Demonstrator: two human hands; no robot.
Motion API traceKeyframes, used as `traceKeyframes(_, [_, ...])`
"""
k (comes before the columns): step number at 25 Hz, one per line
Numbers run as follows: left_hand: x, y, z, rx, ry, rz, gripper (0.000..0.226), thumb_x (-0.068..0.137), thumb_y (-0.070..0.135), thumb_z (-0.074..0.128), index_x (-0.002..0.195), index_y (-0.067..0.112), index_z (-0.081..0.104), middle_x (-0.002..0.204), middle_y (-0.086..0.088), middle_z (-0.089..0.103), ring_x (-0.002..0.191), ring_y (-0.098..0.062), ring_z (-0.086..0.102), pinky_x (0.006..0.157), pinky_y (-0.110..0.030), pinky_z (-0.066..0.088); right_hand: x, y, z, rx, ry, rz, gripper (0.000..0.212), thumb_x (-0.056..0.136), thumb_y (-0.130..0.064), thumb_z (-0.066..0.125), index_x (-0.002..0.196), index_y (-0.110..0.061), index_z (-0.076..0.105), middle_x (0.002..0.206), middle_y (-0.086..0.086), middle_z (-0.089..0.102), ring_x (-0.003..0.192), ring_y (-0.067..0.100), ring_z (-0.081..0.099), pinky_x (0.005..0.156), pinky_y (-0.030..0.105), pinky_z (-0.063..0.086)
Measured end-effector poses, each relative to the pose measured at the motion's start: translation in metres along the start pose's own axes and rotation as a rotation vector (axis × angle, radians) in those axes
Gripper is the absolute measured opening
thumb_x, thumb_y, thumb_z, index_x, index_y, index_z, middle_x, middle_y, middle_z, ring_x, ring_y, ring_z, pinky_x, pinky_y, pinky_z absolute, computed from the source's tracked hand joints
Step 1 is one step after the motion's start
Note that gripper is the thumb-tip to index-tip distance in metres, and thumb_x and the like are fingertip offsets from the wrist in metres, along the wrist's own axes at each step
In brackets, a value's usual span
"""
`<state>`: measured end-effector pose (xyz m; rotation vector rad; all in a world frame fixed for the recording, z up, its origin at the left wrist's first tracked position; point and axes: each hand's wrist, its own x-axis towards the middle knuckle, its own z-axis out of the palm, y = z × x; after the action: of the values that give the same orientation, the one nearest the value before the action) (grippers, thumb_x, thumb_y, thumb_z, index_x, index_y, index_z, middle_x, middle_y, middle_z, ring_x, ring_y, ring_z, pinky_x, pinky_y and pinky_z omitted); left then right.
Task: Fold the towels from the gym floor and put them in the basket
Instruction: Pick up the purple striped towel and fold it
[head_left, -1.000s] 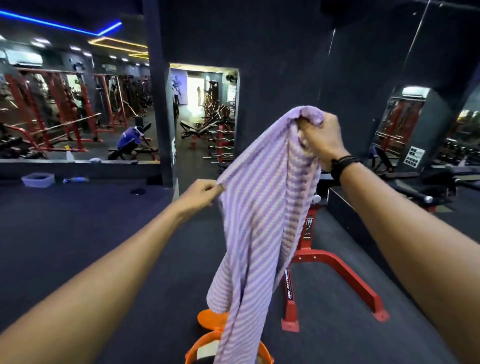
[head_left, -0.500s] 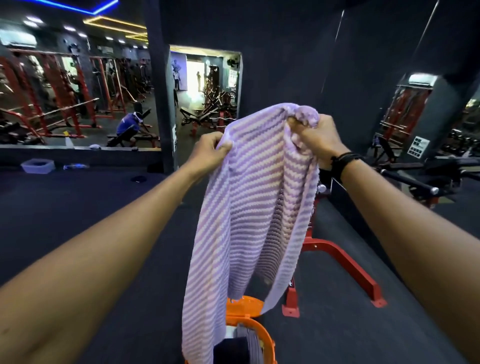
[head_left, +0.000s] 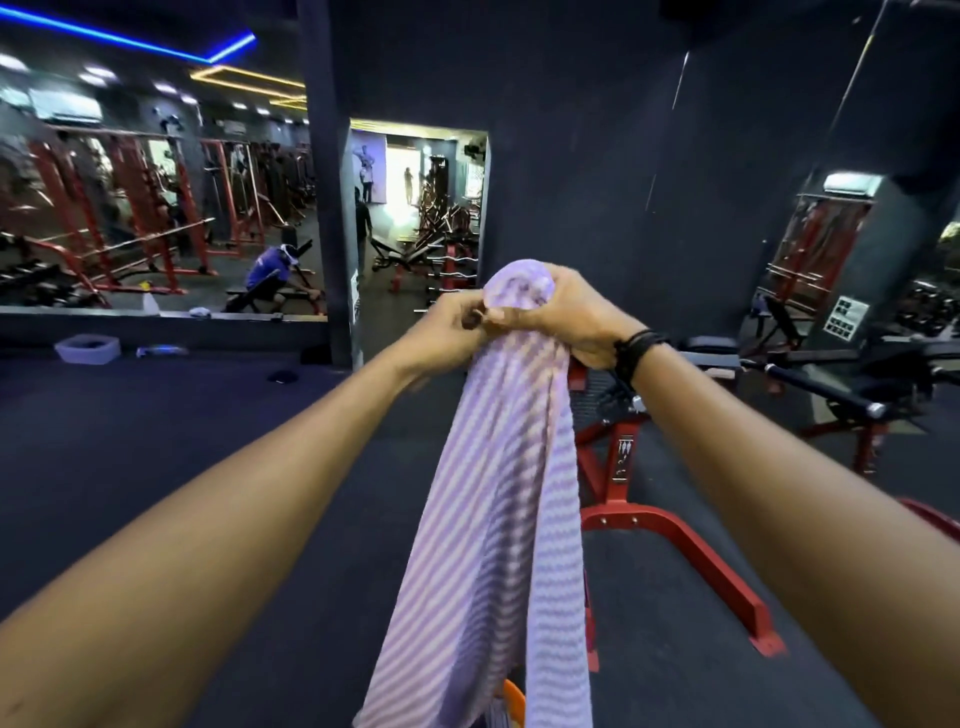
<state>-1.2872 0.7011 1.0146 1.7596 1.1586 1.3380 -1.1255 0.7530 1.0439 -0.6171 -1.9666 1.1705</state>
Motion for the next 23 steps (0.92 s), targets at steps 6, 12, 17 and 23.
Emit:
traceKeyframes(6, [0.011,0.008,-0.012,-0.202,0.306,-0.135,0.017,0.094,0.03,0.057,0.086,0.016,0.053,0.082,0.0,0.056,0.072,-0.01,0.053,0.062,-0.024,0.048,-0.015,0.051,-0.022,-0.299,-0.053,0.075,0.026,0.087,-0.014,0.067,0.09,0.011,0.059,0.083,0.008,0.059,0.078,0.015,0.052,0.07,0.038,0.047])
traceKeyframes(12, [0.012,0.004,0.011,0.104,0.277,-0.07,0.036,0.075,0.042,0.072,0.085,0.008,0.07,0.089,-0.013,0.072,0.081,-0.023,0.065,0.083,-0.05,0.053,-0.009,0.035,-0.013,-0.411,-0.024,-0.028,0.021,0.071,-0.021,0.072,0.079,-0.003,0.063,0.076,0.001,0.067,0.07,0.006,0.054,0.061,0.03,0.046])
traceKeyframes(17, [0.025,0.029,-0.002,-0.527,0.594,-0.061,0.017,0.093,0.028,0.061,0.087,0.013,0.055,0.078,-0.005,0.061,0.072,-0.019,0.062,0.07,-0.036,0.056,-0.028,0.084,-0.017,-0.814,-0.143,0.197,0.012,0.076,-0.013,0.06,0.065,-0.009,0.056,0.075,0.002,0.06,0.075,0.015,0.058,0.063,0.03,0.045])
traceKeyframes(23, [0.004,0.0,0.004,0.442,-0.039,-0.031,0.052,0.067,0.052,0.078,0.094,0.014,0.054,0.088,-0.003,0.061,0.077,-0.009,0.051,0.071,-0.032,0.046,-0.012,0.053,-0.008,-0.52,0.025,-0.085,0.013,0.079,-0.01,0.051,0.07,-0.003,0.057,0.063,-0.005,0.049,0.06,0.004,0.039,0.054,0.024,0.032])
